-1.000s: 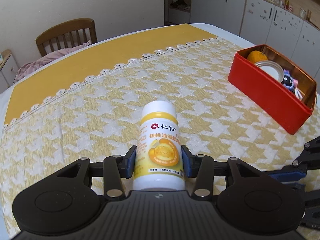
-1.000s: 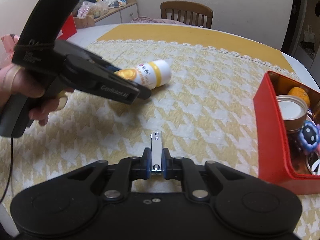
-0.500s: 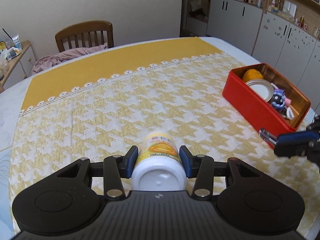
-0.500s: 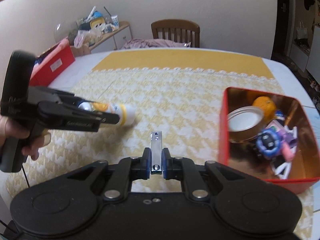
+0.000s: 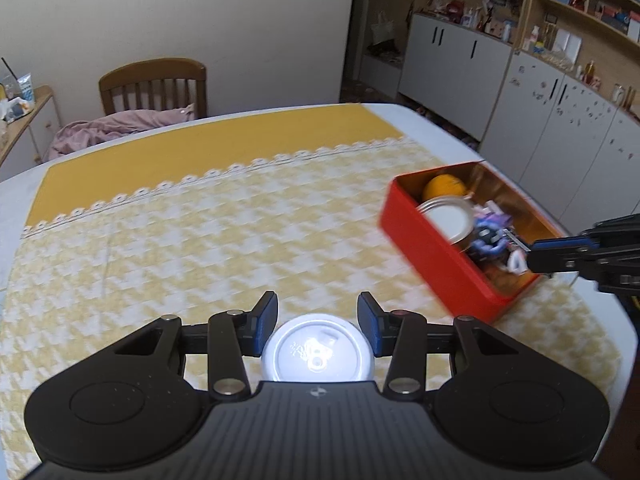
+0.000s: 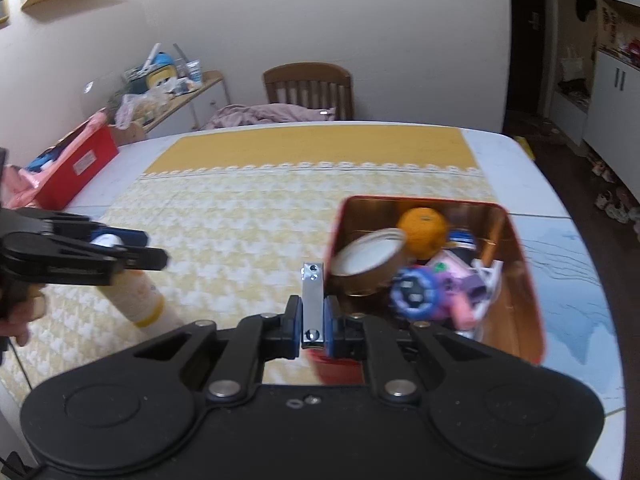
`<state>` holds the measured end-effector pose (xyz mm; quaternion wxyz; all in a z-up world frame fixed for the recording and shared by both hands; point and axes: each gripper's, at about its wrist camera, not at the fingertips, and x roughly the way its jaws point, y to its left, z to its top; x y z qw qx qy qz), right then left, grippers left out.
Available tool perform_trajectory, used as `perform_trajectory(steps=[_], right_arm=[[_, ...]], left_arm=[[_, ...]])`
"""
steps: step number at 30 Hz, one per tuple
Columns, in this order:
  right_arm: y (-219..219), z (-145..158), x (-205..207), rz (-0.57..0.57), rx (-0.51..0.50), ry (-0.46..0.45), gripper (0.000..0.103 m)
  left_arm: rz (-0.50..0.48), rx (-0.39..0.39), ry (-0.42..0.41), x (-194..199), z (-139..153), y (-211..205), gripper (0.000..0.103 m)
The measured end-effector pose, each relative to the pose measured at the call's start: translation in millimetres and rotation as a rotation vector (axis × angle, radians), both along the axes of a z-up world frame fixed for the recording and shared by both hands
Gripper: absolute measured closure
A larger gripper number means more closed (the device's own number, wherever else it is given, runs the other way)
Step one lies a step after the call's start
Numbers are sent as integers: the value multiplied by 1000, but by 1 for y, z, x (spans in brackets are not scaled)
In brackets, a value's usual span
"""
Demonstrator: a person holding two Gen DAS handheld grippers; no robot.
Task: Organize rigid objects
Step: 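Carry the clipper and white bottle over the red tin with both tools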
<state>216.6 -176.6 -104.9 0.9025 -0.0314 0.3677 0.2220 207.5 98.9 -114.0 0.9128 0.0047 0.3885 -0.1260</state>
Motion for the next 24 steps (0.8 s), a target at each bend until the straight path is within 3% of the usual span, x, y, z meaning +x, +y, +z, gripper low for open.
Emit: perform_trajectory(steps=[11, 20, 24], right_arm=[[-62, -7, 24, -85, -17, -19, 93], [-87, -13, 38, -96, -25, -15, 93], [-92, -18, 46, -86, -42, -11, 93]], left_arm=[[-85, -108, -38, 14, 43, -65, 60], [-127, -134, -68, 36, 64, -115, 60], [-151, -119, -51, 51, 59, -138, 60]])
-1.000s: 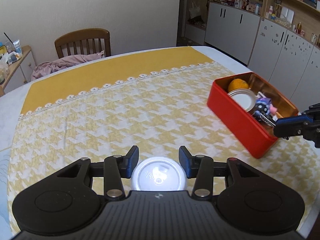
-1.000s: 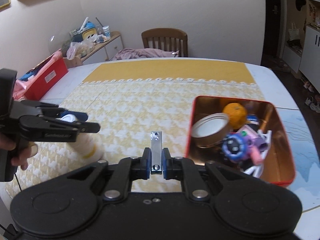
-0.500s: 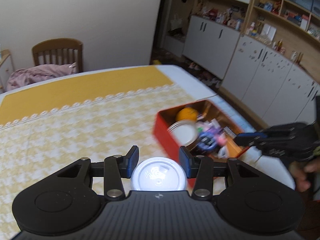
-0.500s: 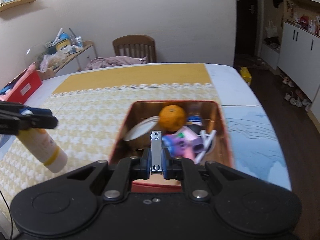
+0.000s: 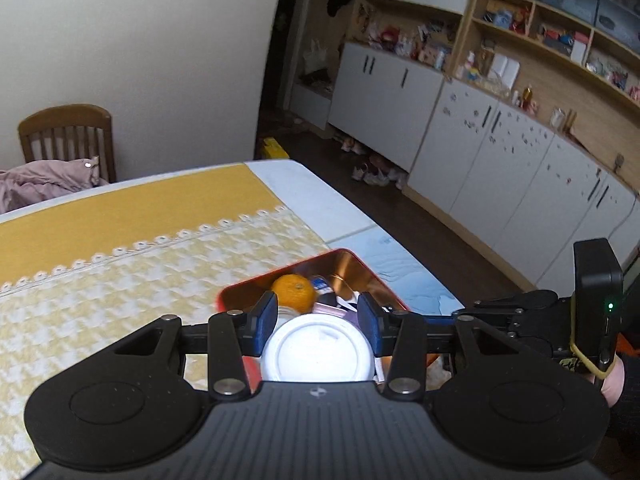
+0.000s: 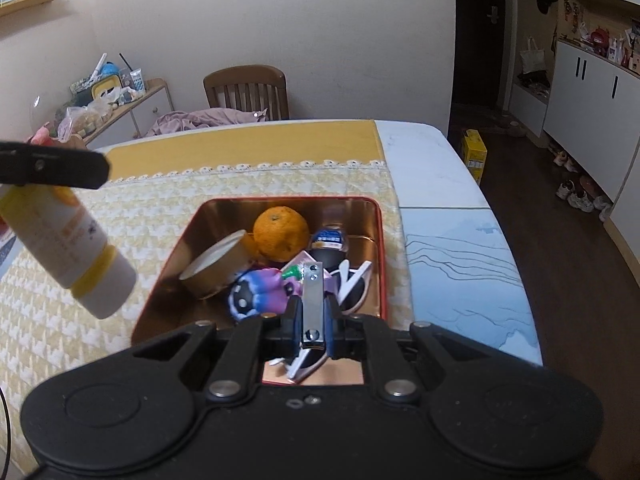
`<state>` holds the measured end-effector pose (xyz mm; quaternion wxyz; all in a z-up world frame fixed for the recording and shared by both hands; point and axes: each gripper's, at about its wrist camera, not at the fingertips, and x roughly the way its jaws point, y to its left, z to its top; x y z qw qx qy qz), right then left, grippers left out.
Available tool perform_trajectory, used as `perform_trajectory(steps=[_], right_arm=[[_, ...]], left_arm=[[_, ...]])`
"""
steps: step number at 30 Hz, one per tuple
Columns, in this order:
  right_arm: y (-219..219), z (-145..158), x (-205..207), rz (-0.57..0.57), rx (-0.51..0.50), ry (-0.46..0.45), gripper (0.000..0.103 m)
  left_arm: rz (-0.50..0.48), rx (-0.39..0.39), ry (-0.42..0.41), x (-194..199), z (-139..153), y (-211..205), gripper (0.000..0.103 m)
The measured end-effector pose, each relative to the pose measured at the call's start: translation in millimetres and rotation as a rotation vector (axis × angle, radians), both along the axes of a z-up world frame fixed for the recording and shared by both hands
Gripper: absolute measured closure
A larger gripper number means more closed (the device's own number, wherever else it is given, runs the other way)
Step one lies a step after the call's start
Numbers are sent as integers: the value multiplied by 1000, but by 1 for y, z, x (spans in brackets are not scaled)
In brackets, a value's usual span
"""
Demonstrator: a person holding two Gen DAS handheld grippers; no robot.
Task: Organize rigid objects
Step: 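Carry the clipper and white bottle over the red tin with both tools, then open both tools to release the clipper and bottle into the tin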
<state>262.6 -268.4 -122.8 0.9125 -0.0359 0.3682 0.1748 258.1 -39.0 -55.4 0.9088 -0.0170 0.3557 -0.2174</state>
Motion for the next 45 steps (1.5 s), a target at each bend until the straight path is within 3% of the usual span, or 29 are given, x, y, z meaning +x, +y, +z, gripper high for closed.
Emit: perform_trajectory(steps=[8, 24, 39, 45], right_arm=[[0, -11, 8, 32, -29, 31, 93], [0, -26, 20, 96, -64, 55, 93], [-5, -26, 18, 109, -61, 56, 82], [-11, -23, 13, 112, -34, 61, 75]], left_arm=[[-63, 111, 54, 17, -37, -45, 60], [-46, 147, 142, 36, -77, -67, 60], [-54, 182, 119, 61, -83, -92, 59], [-31, 163, 129, 58, -83, -90, 59]])
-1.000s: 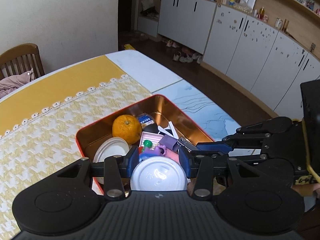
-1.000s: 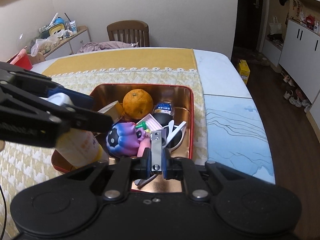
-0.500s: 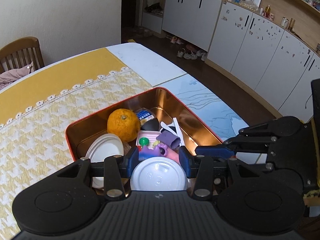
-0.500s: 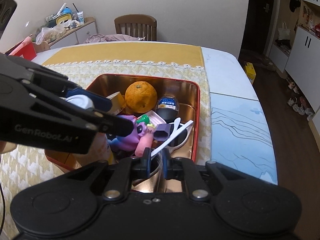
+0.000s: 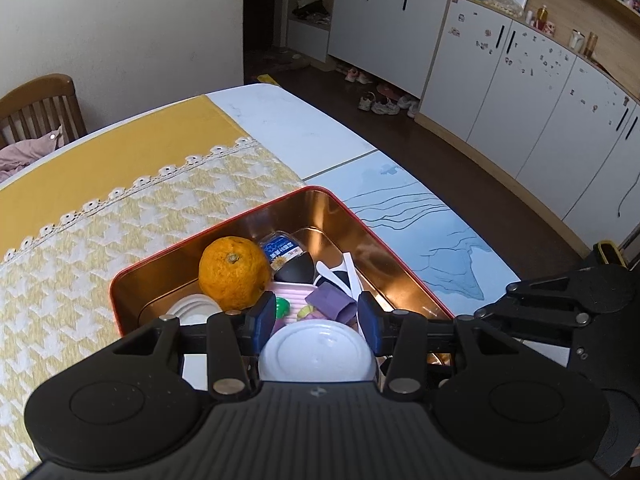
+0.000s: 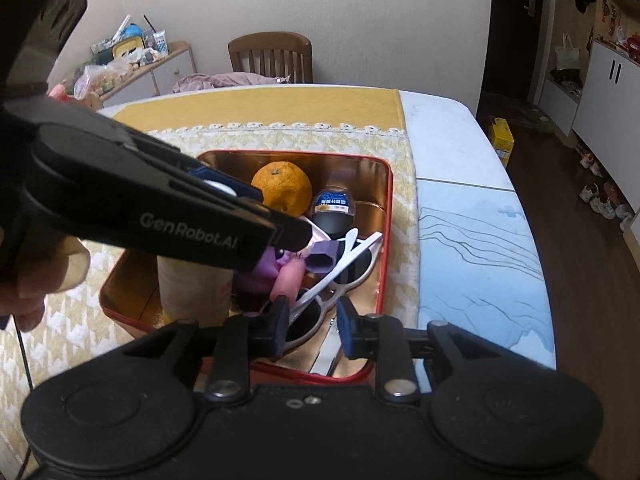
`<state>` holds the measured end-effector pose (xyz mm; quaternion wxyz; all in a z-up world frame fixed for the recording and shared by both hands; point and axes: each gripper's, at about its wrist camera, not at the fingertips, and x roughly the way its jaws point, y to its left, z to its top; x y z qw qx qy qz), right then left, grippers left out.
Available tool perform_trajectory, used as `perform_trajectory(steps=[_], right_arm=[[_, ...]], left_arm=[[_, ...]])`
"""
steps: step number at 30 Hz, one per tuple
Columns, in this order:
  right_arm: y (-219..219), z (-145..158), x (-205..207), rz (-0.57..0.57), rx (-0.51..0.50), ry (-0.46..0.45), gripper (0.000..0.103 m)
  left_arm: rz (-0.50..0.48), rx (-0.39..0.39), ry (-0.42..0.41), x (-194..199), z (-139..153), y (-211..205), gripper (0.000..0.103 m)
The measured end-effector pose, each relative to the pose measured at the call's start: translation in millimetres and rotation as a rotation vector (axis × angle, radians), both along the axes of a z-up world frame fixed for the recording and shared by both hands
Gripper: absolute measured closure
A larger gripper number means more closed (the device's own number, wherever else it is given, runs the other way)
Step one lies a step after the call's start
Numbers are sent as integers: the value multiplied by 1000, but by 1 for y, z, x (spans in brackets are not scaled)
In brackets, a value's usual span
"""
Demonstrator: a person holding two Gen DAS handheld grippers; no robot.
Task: Organize rigid objects
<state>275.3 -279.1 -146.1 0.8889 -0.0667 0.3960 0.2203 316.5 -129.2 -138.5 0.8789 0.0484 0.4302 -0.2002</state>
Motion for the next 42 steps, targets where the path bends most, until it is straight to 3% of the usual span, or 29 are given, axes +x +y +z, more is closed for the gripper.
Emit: perform_trajectory(steps=[4, 12, 15, 18, 26, 38, 42], right_arm=[[-3, 4, -3, -3, 32, -6, 68], [-4, 13, -11, -12, 65, -17, 56], [-4, 20, -17, -18, 86, -26, 50], [-2, 27, -25, -22, 96, -47, 44], [3, 44, -49, -79, 135, -95, 28], [15, 64, -90, -190, 210, -172, 5], [22, 67, -105, -208, 222, -192, 3]], left_arm=[[14, -13, -12, -8, 3, 5, 50], [33, -10, -58, -31, 15, 18, 49], [36, -24, -78, -41, 23, 25, 39], [47, -37, -99, -52, 30, 33, 39], [52, -79, -116, -75, 43, 61, 38], [22, -136, -143, -115, 60, 100, 21], [12, -135, -152, -122, 63, 109, 18]])
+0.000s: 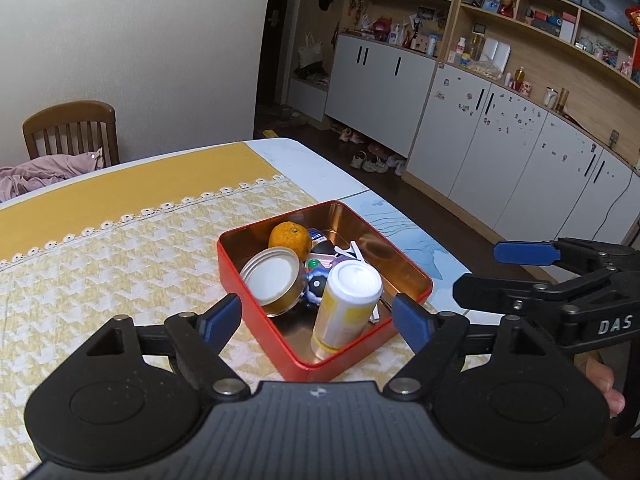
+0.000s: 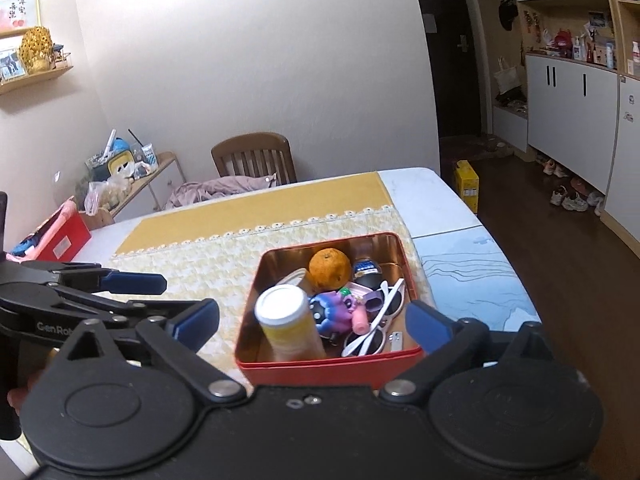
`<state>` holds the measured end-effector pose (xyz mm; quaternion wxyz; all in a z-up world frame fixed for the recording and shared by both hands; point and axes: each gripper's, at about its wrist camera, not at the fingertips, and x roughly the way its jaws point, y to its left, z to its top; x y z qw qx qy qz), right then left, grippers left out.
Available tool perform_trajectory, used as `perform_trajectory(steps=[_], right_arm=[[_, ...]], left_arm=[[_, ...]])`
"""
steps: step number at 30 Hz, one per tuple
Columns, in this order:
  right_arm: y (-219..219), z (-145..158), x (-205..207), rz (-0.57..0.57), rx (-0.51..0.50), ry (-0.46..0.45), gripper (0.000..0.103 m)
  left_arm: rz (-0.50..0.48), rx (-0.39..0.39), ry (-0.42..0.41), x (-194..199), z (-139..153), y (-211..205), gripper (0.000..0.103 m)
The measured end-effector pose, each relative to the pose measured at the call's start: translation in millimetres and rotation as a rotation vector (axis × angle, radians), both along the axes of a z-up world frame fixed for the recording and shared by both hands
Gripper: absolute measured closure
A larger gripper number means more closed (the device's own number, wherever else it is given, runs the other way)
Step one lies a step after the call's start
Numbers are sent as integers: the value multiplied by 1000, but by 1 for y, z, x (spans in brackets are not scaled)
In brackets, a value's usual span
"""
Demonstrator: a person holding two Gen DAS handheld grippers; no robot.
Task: Organize rigid objects
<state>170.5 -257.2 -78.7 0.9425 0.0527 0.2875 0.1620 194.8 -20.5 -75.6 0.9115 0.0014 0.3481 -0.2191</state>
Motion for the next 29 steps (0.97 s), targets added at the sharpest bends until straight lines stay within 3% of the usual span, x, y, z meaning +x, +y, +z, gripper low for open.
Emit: perform_trajectory(steps=[8, 22, 29], right_arm=[[16, 6, -27, -28, -10, -27, 0], [30, 6, -57, -86, -4, -28, 0], [36, 4, -65, -107, 3, -24, 0]], left_arm=[[-8, -32, -55, -21, 5, 18, 4], [-46, -71, -78, -45, 7, 35, 4], [-31, -45, -94, -50, 7, 41, 4]])
